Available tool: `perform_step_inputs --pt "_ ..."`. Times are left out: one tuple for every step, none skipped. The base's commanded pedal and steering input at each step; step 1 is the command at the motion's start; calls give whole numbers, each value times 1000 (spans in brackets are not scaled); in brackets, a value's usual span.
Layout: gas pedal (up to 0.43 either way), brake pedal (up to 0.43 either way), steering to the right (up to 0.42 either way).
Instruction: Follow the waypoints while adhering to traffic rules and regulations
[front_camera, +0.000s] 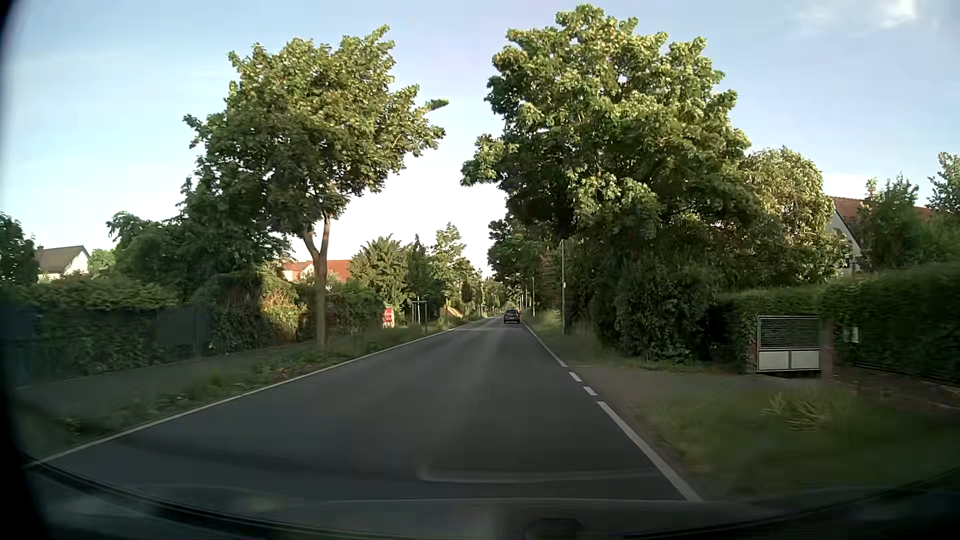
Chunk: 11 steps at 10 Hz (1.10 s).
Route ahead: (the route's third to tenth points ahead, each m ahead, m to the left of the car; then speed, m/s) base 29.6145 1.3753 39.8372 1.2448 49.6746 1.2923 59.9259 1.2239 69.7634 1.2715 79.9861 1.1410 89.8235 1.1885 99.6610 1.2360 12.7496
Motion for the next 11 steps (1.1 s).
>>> perform_step_inputs --pt "87 30 0" --pt "87 30 0" --pt "87 30 1" --pt "87 30 0" --pt "87 30 1" --pt "87 30 1" --pt "87 30 1" --pt "87 30 1" --pt "87 30 1" --pt "87 30 1" --pt "87 30 1"
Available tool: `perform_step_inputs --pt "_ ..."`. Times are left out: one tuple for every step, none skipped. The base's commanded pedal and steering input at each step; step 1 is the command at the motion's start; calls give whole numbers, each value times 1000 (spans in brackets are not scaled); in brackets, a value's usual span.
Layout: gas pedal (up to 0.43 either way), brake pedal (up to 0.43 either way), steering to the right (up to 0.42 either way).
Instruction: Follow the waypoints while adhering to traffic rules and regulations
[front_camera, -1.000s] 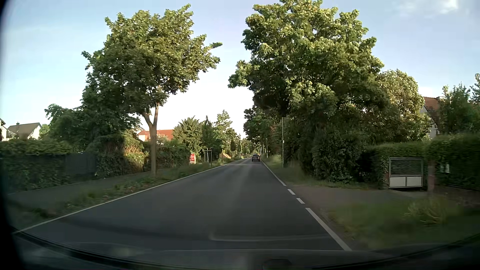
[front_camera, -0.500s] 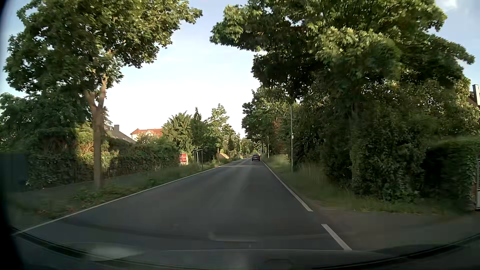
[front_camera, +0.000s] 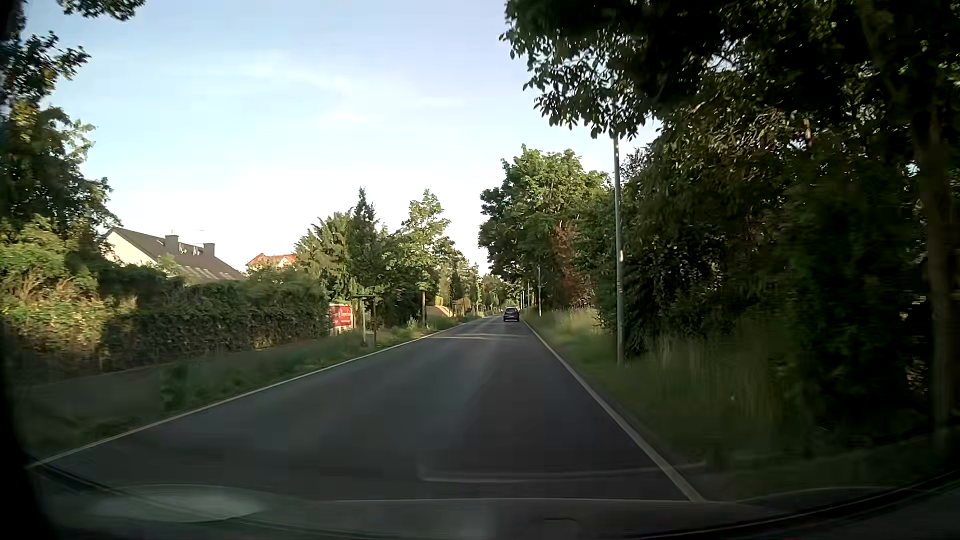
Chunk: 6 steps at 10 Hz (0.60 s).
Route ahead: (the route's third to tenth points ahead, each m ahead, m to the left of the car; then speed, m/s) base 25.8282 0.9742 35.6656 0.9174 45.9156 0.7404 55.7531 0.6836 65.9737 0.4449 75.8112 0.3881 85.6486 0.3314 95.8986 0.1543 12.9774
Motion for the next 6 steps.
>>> perform_step_inputs --pt "87 30 1" --pt "87 30 2" --pt "87 30 3" --pt "87 30 3" --pt "87 30 3" --pt "87 30 3"
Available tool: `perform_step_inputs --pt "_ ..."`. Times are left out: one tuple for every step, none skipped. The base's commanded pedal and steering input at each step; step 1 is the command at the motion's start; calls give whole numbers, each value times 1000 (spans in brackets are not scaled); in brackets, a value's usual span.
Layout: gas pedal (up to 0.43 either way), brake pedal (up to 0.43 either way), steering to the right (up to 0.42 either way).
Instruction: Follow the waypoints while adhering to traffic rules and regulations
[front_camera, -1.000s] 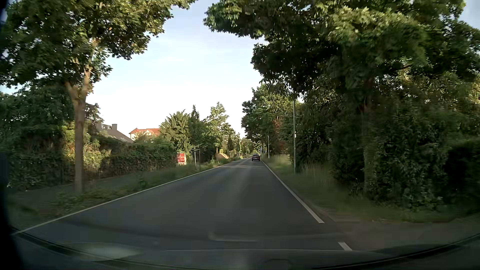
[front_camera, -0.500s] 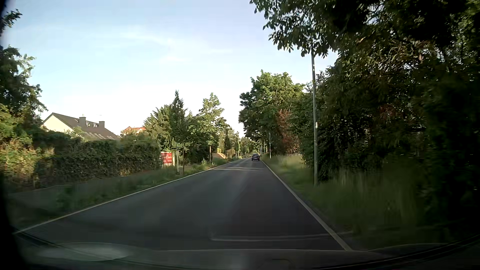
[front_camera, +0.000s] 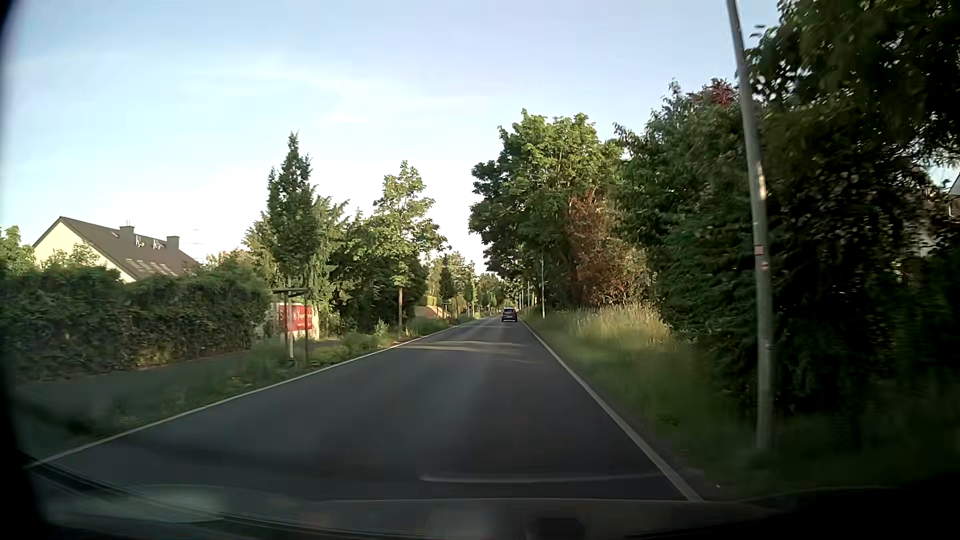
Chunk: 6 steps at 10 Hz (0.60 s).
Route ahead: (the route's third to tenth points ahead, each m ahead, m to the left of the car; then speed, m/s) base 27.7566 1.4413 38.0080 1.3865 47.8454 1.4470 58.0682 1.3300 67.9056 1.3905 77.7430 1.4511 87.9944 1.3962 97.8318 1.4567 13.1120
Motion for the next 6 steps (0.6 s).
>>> perform_step_inputs --pt "87 30 3" --pt "87 30 3" --pt "87 30 2" --pt "87 30 3" --pt "87 30 2" --pt "87 30 2"
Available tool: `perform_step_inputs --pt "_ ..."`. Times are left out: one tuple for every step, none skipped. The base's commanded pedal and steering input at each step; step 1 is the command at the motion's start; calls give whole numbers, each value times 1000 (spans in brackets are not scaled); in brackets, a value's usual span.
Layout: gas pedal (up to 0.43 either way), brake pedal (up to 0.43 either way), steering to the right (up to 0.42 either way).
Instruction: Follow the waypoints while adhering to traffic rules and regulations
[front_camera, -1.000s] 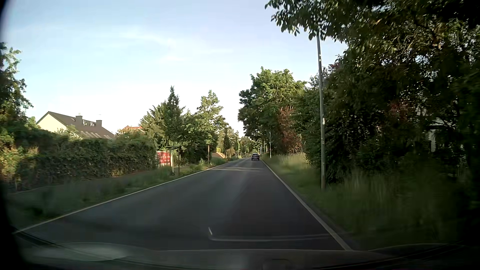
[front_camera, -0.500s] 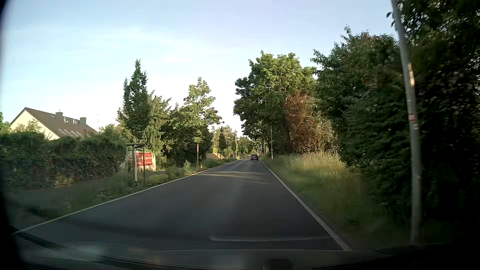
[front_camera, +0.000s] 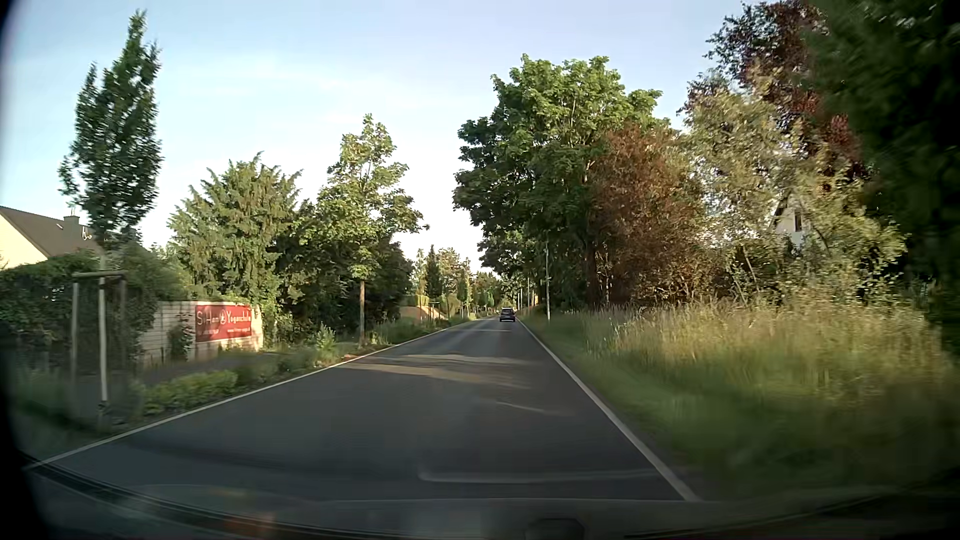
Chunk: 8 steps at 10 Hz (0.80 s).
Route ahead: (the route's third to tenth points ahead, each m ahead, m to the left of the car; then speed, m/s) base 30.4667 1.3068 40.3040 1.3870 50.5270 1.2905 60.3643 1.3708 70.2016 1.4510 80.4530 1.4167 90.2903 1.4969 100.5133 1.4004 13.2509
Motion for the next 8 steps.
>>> perform_step_inputs --pt "87 30 2" --pt "87 30 1" --pt "87 30 0" --pt "87 30 0" --pt "87 30 0" --pt "87 30 1" --pt "87 30 1" --pt "87 30 1"
